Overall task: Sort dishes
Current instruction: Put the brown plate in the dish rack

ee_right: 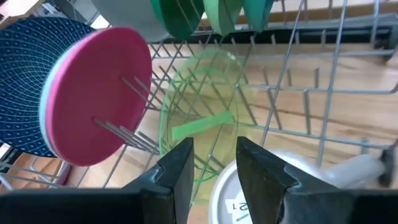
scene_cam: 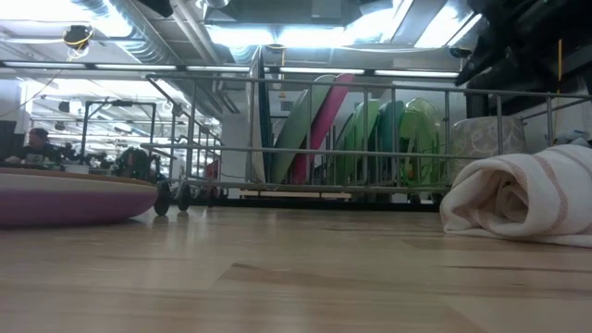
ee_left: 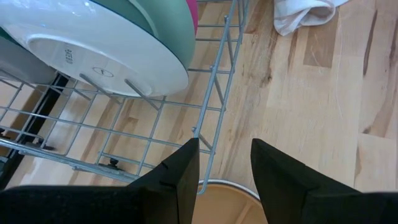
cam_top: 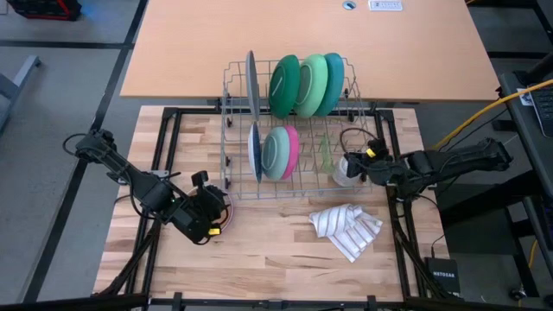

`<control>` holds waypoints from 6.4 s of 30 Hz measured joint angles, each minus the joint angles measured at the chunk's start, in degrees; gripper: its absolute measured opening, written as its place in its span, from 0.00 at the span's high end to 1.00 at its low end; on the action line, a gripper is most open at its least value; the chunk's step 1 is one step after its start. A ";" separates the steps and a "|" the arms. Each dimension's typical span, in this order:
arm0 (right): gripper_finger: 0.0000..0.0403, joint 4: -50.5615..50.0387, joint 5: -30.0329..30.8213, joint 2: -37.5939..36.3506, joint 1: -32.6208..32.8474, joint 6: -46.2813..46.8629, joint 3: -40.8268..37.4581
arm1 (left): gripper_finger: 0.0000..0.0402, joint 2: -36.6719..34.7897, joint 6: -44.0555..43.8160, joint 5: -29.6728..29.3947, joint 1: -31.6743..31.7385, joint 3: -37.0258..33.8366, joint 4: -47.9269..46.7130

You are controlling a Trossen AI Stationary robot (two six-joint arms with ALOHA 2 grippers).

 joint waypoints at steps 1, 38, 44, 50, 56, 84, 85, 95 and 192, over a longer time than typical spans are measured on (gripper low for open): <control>0.69 -1.91 0.00 -0.26 0.00 0.02 1.34 | 0.67 0.00 -0.02 0.00 0.00 0.00 0.02; 0.69 36.91 -47.65 26.40 0.69 -9.23 10.03 | 0.67 1.57 -32.39 16.30 -13.75 -21.57 16.92; 0.69 38.36 -47.67 27.25 3.43 -10.52 10.03 | 0.67 1.55 -31.47 16.39 -13.75 -23.83 17.55; 0.69 39.88 -46.50 27.16 6.48 -10.66 12.07 | 0.67 1.55 -31.81 16.37 -13.73 -24.93 17.91; 0.69 40.06 -43.98 27.10 8.97 -13.96 16.52 | 0.67 1.55 -30.91 16.37 -13.73 -25.57 18.09; 0.69 38.12 -43.74 27.06 10.01 -15.00 17.86 | 0.67 5.99 -25.00 16.35 -13.73 -25.57 19.32; 0.69 38.14 -43.74 27.06 10.01 -15.00 17.86 | 0.67 5.99 -25.00 16.35 -13.73 -25.57 19.33; 0.69 38.14 -43.78 27.08 10.01 -15.00 17.86 | 0.67 5.99 -25.02 16.38 -13.73 -25.57 19.10; 0.69 39.49 -40.92 74.56 6.58 -82.14 45.96 | 0.99 5.88 -10.16 20.92 -14.08 -20.41 41.03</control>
